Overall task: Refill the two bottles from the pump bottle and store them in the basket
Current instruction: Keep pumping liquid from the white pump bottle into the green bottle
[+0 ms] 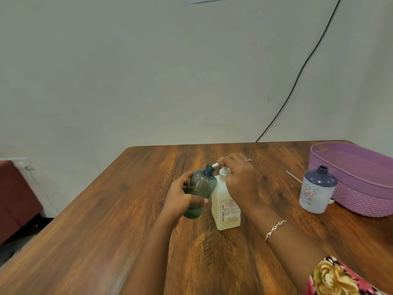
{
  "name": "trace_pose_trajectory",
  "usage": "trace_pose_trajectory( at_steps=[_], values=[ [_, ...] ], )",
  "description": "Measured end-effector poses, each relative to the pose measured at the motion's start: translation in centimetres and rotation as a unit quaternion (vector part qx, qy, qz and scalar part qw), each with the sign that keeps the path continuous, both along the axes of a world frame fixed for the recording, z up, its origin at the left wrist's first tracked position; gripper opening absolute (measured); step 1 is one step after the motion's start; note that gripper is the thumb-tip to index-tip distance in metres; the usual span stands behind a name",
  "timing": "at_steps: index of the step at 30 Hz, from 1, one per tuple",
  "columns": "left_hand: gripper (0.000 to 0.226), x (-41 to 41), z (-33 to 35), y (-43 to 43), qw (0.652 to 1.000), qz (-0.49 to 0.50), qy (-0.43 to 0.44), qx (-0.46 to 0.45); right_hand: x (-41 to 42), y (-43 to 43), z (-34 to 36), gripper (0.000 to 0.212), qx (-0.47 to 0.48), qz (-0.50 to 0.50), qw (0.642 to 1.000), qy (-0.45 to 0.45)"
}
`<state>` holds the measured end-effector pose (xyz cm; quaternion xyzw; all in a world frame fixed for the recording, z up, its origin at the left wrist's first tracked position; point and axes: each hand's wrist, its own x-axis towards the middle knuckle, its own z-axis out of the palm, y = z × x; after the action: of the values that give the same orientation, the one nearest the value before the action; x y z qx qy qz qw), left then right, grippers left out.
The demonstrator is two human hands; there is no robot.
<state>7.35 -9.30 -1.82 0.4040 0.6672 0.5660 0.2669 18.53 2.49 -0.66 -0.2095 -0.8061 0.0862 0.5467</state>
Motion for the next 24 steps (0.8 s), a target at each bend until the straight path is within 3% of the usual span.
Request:
trace_pose_trajectory(
  at_steps=[4,13,20,24],
  values=[
    [0.074,0.0,0.1,-0.1,1.000,-0.002,0.004,-0.002,0.5,0.0,1.0,0.020,-0.032,0.022,0.999,0.006],
    [0.073,0.0,0.4,-0.1,1.000,-0.007,0.013,-0.003,0.1,0.0,-0.1,0.026,0.029,0.000,1.000,0.009],
    [0.075,-0.1,0.5,0.0,1.000,-0.013,0.013,-0.011,0.0,0.6,0.8,0.022,-0.009,0.016,1.000,-0.005],
    [0.074,-0.2,0.8,0.2,1.000,-0.015,0.011,-0.004,0.1,0.3,0.6,0.027,0.015,0.008,1.000,-0.001]
  ],
)
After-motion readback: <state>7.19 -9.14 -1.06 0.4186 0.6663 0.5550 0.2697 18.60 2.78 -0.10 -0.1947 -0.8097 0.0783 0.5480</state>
